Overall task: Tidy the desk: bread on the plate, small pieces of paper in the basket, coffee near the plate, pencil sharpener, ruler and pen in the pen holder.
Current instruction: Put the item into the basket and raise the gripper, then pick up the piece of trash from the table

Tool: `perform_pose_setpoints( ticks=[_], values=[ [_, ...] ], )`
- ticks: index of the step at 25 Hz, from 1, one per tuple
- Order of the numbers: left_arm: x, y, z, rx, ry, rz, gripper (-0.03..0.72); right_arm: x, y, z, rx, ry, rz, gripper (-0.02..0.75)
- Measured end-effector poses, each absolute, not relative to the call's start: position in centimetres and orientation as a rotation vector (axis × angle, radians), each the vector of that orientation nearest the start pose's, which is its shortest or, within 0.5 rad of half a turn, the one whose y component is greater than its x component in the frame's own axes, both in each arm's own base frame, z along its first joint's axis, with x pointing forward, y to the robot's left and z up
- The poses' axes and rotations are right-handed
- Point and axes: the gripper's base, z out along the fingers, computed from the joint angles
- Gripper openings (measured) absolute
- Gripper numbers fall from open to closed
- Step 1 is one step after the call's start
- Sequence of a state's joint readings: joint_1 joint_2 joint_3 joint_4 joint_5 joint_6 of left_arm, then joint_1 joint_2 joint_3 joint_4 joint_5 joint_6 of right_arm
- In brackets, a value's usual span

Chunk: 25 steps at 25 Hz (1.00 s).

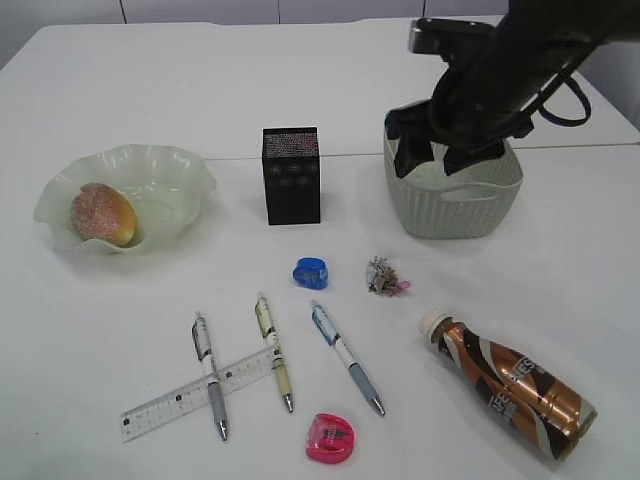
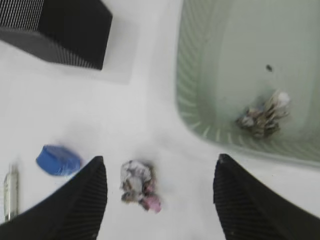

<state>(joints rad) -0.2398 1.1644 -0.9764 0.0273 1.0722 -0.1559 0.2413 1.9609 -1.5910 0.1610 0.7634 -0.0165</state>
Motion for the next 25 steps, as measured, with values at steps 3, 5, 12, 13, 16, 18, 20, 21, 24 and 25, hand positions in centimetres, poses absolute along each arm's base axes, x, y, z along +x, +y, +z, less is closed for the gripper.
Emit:
perform_pose_setpoints(
  ticks=[3,5,12,13,16,18,20,21,24,25],
  values=[
    [20.6,-4.7,31.1,0.129,2.733,-0.065,0.445,40.9,13.2,24.0,-0.305,2.684,0.272,0.490],
    [20.6,-4.7,31.1,0.130,2.728,-0.064,0.444,40.3,14.6,23.9,-0.356,2.696,0.256,0.490],
    [20.7,-4.8,31.1,0.130,2.722,-0.064,0.444,39.6,16.6,21.9,-0.394,2.779,0.171,0.435],
    [20.7,-4.8,31.1,0.130,2.721,-0.064,0.444,39.6,16.6,21.3,-0.405,2.801,0.150,0.420],
    [20.7,-4.8,31.1,0.130,2.720,-0.065,0.444,39.9,16.5,19.2,-0.425,2.857,0.105,0.403],
    [20.7,-4.7,31.1,0.131,2.719,-0.063,0.444,40.0,16.6,18.1,-0.430,2.891,0.094,0.400],
    [20.7,-4.7,31.1,0.131,2.719,-0.063,0.444,40.1,16.6,17.1,-0.433,2.912,0.085,0.396],
    [20.7,-4.7,31.1,0.131,2.719,-0.063,0.444,40.1,16.6,16.8,-0.434,2.918,0.083,0.394],
    [20.7,-4.7,31.1,0.131,2.719,-0.063,0.444,40.3,16.7,16.2,-0.434,2.919,0.080,0.394],
    [20.7,-4.7,31.1,0.131,2.719,-0.063,0.444,40.4,16.7,16.0,-0.434,2.919,0.080,0.394]
  ],
)
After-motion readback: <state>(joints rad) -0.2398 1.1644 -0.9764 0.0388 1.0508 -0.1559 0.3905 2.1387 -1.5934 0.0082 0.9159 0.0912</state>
